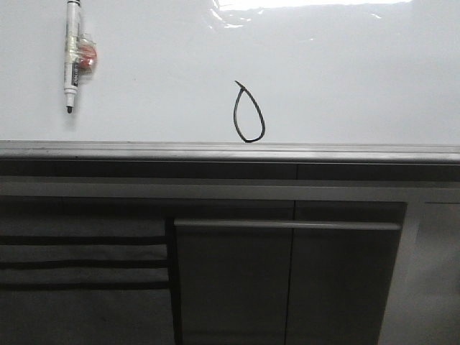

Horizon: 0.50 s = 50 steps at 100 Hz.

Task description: Write number 0 on whiteboard

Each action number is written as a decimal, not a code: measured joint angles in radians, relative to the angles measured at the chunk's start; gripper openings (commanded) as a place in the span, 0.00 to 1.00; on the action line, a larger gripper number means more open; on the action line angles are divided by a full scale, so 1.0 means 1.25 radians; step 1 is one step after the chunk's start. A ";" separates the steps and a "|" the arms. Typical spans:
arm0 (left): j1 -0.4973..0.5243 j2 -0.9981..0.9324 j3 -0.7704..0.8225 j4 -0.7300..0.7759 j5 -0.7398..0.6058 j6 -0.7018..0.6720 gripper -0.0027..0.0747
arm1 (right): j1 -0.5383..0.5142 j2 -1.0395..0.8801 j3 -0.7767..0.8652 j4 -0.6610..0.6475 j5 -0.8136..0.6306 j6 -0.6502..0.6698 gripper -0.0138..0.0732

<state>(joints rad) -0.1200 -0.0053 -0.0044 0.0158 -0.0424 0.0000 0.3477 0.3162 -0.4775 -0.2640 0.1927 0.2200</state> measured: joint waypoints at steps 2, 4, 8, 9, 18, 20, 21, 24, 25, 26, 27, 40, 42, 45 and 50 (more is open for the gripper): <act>0.000 0.000 0.000 0.001 0.000 0.000 0.01 | 0.000 0.000 0.000 0.000 0.000 0.000 0.07; 0.000 0.000 0.000 0.003 0.001 0.000 0.01 | 0.000 0.000 0.000 0.000 0.000 0.000 0.07; 0.000 0.000 0.000 0.005 0.001 0.000 0.01 | 0.000 0.000 0.000 0.000 0.000 0.000 0.07; 0.000 0.000 0.000 0.005 0.001 0.000 0.01 | 0.000 0.000 0.000 0.000 0.000 0.000 0.07; 0.000 0.000 0.000 0.007 0.001 -0.004 0.01 | 0.000 0.000 0.000 0.000 0.000 0.000 0.07; 0.000 0.000 0.000 0.007 0.001 -0.004 0.01 | 0.000 0.000 0.000 0.000 0.000 0.000 0.07; 0.000 0.000 0.000 0.007 0.001 -0.004 0.01 | 0.000 0.000 0.000 0.000 0.000 0.000 0.07; 0.000 0.000 0.000 0.008 0.001 -0.004 0.01 | 0.000 0.000 0.000 0.000 0.000 0.000 0.07; 0.000 0.000 0.000 0.008 0.001 -0.004 0.01 | 0.000 0.000 0.000 0.000 0.000 0.000 0.07; 0.000 0.000 0.000 0.008 0.001 -0.004 0.01 | 0.000 0.000 0.000 0.000 0.000 0.000 0.07; 0.000 0.000 0.000 0.008 0.001 -0.004 0.01 | 0.000 0.000 0.000 0.000 0.000 0.000 0.07; 0.000 0.000 0.000 0.008 0.001 -0.005 0.01 | 0.000 0.000 0.000 0.000 0.000 0.000 0.07; 0.000 0.000 0.000 0.008 0.001 -0.005 0.01 | 0.000 0.000 0.000 0.000 0.000 0.000 0.07; 0.000 0.000 0.000 0.008 0.001 -0.005 0.01 | 0.000 0.000 0.000 0.000 0.000 0.000 0.07; 0.000 0.000 0.000 0.008 0.001 -0.005 0.01 | 0.000 -0.002 0.002 0.000 0.000 0.000 0.07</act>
<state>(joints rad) -0.1200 -0.0053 -0.0044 0.0259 -0.0408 -0.0066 0.3477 0.3140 -0.4755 -0.2640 0.1927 0.2200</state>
